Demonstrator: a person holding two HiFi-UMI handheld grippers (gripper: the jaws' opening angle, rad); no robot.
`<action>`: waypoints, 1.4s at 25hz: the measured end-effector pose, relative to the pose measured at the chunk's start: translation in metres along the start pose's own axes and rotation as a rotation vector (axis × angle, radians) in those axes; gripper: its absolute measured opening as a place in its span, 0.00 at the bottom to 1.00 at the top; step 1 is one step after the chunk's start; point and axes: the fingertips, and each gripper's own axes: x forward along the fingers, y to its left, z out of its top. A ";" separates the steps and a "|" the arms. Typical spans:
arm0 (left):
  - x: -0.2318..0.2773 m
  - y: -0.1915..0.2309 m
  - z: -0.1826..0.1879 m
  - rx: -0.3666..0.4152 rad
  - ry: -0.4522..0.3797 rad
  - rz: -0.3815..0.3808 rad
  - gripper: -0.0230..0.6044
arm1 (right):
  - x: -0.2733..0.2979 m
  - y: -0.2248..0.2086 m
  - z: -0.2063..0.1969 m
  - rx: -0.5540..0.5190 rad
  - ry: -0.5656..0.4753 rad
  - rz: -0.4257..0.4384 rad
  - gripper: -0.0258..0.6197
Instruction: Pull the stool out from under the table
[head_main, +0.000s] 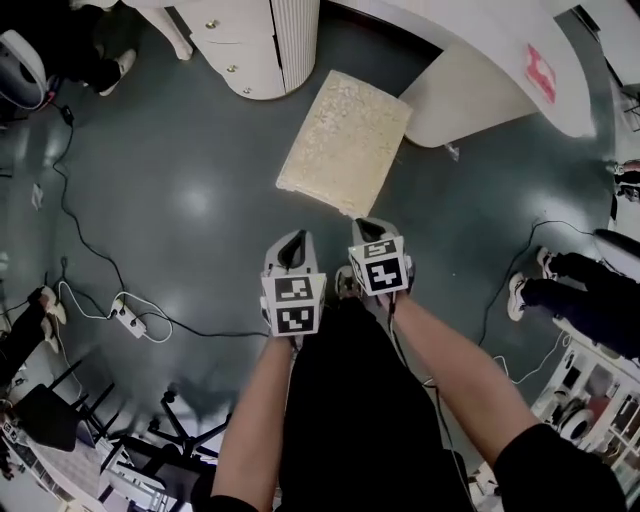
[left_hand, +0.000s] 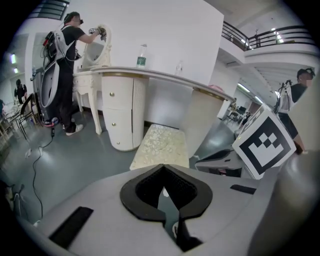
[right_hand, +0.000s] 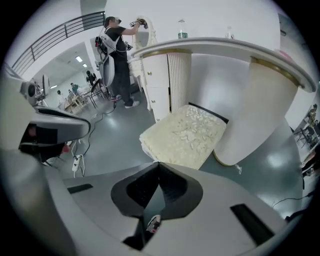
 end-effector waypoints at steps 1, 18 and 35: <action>-0.006 0.001 0.007 0.002 -0.005 -0.001 0.05 | -0.007 0.003 0.010 -0.013 -0.007 0.004 0.05; -0.168 -0.022 0.214 0.092 -0.382 0.032 0.05 | -0.218 0.037 0.215 -0.134 -0.481 0.003 0.05; -0.280 -0.107 0.370 0.202 -0.751 0.006 0.05 | -0.435 -0.008 0.309 -0.256 -0.903 -0.125 0.05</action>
